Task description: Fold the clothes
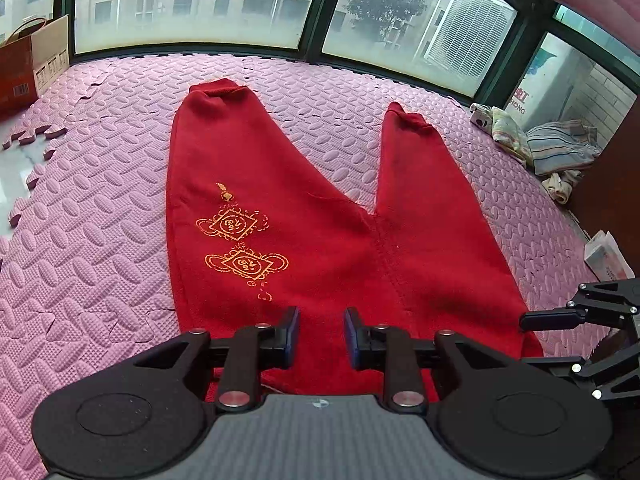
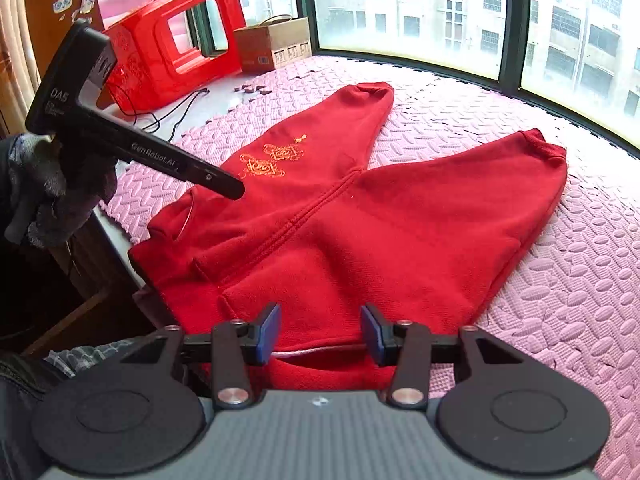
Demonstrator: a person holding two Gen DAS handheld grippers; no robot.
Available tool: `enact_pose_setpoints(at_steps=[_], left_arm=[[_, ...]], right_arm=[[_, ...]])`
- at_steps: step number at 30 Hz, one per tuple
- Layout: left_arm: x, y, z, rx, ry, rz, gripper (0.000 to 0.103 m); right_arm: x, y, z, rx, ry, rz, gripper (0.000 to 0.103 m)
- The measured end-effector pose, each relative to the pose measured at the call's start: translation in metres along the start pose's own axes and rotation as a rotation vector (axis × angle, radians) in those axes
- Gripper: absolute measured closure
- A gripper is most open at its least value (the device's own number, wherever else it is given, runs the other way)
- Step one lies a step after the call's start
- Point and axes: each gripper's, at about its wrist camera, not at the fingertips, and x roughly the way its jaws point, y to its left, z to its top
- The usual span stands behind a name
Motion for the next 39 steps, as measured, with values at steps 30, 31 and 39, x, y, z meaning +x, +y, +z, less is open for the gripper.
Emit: enact_pose_setpoints(at_steps=[30,31,39], left_arm=[[0.048,-0.164,-0.038,0.447,0.084,-0.137,0.058],[0.048,-0.163,-0.038,0.443,0.084,-0.135,0.064],[0.034,-0.141,-0.021,0.356,0.062,-0.213,0.092]], right_arm=[[0.038,-0.167,0.057,0.315,-0.058,-0.271,0.058],[0.043,-0.174,0.061,0.328,-0.057,-0.275,0.059],[0.096,-0.236,0.096,0.483,-0.067,-0.303,0.06]])
